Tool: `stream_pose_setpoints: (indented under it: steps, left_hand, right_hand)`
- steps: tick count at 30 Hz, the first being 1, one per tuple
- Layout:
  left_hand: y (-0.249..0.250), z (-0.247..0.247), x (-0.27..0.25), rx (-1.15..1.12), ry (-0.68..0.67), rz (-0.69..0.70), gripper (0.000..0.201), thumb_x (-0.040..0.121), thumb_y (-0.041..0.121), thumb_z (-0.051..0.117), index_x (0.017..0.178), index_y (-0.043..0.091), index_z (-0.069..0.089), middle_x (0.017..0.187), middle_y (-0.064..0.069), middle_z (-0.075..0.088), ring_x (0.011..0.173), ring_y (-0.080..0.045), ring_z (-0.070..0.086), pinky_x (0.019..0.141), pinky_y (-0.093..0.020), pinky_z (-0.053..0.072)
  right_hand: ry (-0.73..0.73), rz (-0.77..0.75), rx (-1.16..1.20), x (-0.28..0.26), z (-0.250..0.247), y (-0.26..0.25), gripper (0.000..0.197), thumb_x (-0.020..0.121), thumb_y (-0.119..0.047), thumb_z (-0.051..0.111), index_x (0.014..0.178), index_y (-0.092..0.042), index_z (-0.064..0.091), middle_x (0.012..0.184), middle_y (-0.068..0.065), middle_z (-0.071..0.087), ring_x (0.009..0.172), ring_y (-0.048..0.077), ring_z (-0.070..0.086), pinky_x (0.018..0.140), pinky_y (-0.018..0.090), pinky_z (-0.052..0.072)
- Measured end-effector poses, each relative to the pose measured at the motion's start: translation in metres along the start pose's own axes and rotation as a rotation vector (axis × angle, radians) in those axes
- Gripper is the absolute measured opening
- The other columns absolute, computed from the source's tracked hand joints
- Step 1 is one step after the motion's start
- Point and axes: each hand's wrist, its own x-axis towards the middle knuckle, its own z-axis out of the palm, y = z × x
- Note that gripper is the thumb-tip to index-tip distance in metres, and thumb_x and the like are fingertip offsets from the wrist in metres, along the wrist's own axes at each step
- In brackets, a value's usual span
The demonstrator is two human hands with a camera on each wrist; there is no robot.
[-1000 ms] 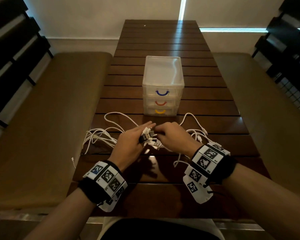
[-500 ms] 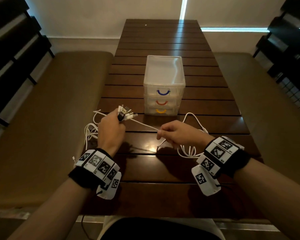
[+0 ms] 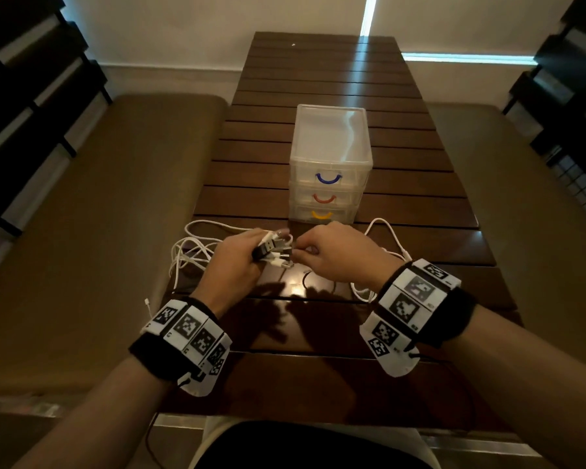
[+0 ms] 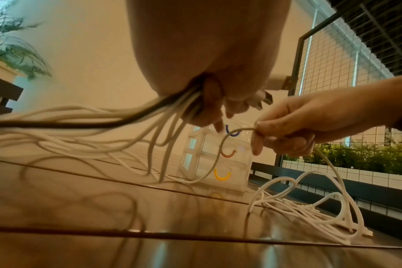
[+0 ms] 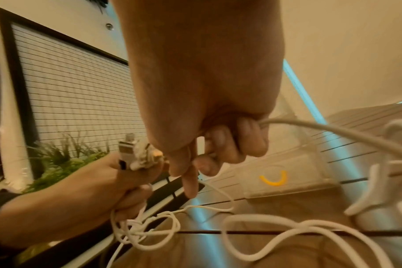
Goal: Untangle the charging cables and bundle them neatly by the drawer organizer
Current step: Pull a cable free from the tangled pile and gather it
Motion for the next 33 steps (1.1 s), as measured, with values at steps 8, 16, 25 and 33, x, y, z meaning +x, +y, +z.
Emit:
stream_pose_setpoints:
  steps: [8,16,25,33]
  left_hand:
    - [-0.012,-0.034,-0.009,0.068,-0.211,-0.106,0.04,0.079,0.0,0.057,0.078,0.04,0.053,0.083,0.016,0.058,0.079,-0.007,0.058,0.069,-0.03,0.045]
    - [-0.035,-0.077,-0.009,0.341,0.066,-0.42,0.015,0.091,0.009,0.048,0.101,0.018,0.055,0.087,-0.009,0.066,0.081,-0.031,0.062,0.069,-0.04,0.049]
    - [-0.06,-0.103,-0.007,0.315,0.381,-0.677,0.009,0.099,0.018,0.047,0.097,0.014,0.054,0.074,0.004,0.05,0.061,-0.005,0.042,0.053,-0.024,0.029]
    - [-0.097,-0.13,-0.015,0.336,0.454,-0.916,0.024,0.095,0.013,0.056,0.118,0.005,0.056,0.099,-0.007,0.061,0.086,-0.024,0.053,0.071,-0.032,0.039]
  right_hand:
    - [0.085,-0.092,-0.014,0.017,0.009,-0.024,0.029,0.097,-0.046,0.055,0.082,-0.024,0.066,0.064,-0.009,0.056,0.062,0.011,0.055,0.05,0.025,0.034]
    - [0.112,0.012,0.063,0.033,0.03,-0.022,0.026,0.103,-0.036,0.043,0.08,-0.026,0.05,0.069,-0.001,0.057,0.064,0.023,0.056,0.057,0.035,0.04]
    - [0.073,0.099,0.102,0.043,0.049,-0.033,0.024,0.103,-0.037,0.043,0.111,-0.022,0.059,0.097,0.006,0.069,0.09,0.03,0.065,0.072,0.038,0.05]
    - [-0.037,0.137,0.111,0.048,0.055,-0.029,0.035,0.1,-0.039,0.05,0.13,-0.023,0.055,0.105,0.002,0.071,0.098,0.022,0.065,0.079,0.035,0.051]
